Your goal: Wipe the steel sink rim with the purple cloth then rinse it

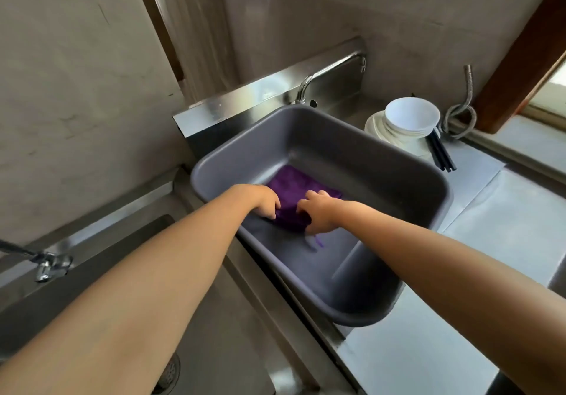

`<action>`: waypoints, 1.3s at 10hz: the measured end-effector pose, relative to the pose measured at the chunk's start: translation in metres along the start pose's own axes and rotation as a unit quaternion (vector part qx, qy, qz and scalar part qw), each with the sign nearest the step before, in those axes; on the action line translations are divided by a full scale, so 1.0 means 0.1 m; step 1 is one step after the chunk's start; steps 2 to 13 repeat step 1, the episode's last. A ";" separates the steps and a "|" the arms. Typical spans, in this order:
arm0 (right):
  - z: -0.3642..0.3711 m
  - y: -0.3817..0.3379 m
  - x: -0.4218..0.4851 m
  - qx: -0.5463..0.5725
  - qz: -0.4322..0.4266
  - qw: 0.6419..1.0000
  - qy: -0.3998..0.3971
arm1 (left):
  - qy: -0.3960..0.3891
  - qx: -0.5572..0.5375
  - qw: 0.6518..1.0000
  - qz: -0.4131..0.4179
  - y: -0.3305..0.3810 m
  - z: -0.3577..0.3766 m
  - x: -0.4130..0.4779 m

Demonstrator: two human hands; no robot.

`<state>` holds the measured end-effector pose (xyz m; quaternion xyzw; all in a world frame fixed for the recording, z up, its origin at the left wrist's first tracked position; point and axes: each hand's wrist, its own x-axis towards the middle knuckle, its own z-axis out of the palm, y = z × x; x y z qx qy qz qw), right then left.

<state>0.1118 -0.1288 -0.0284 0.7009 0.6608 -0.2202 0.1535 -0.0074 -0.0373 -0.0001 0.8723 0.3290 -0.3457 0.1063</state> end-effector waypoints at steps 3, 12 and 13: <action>-0.38 0.04 -0.16 0.021 -0.003 0.994 -0.106 | -0.026 -0.019 0.999 0.002 0.00 -0.24 -0.25; -0.38 0.04 -0.16 0.021 -0.003 0.994 -0.106 | -0.026 -0.019 0.999 0.002 0.00 -0.24 -0.25; -0.38 0.04 -0.16 0.021 -0.003 0.994 -0.106 | -0.026 -0.019 0.999 0.002 0.00 -0.24 -0.25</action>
